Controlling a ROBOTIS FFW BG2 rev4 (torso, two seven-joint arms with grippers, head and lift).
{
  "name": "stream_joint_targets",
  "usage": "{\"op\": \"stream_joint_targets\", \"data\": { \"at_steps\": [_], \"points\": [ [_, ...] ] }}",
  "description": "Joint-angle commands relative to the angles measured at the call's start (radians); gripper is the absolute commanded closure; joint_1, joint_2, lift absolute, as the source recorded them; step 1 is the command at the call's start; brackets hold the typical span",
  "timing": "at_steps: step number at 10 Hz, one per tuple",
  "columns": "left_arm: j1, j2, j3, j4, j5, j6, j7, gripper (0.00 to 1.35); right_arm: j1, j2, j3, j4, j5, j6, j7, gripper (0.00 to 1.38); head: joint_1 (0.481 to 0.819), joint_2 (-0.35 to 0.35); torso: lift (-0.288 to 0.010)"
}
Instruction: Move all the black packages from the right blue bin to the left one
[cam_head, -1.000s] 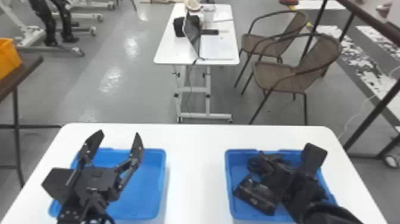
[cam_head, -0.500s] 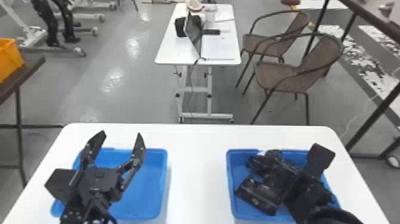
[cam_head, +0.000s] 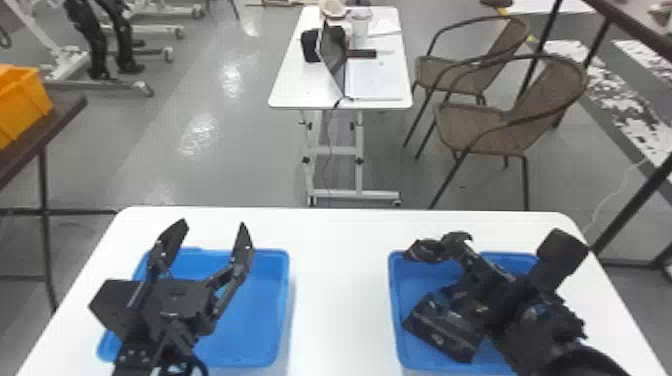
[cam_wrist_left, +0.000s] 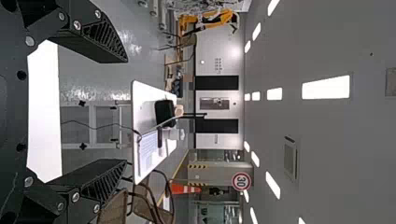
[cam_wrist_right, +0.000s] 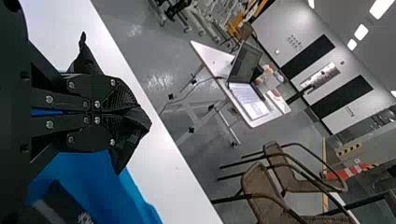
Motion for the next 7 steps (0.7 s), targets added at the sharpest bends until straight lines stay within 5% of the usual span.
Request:
{"op": "stream_joint_targets", "data": {
  "at_steps": [1,3,7],
  "points": [
    [-0.005,-0.009,0.003,-0.002,0.023,0.012,0.001,0.27,-0.03,-0.004,0.01,-0.039,-0.075,0.028,0.028,1.12,0.695,0.05,-0.042],
    [-0.036,-0.008,-0.004,-0.003,0.103,0.048,0.001,0.27,-0.123,-0.01,0.064,0.016,-0.239,0.067,0.11,1.12,0.695,0.091,-0.042],
    [-0.065,0.011,-0.038,-0.005,0.126,0.054,-0.001,0.28,-0.286,-0.007,0.202,0.159,-0.423,0.136,0.257,1.12,0.695,0.193,-0.042]
  ]
}}
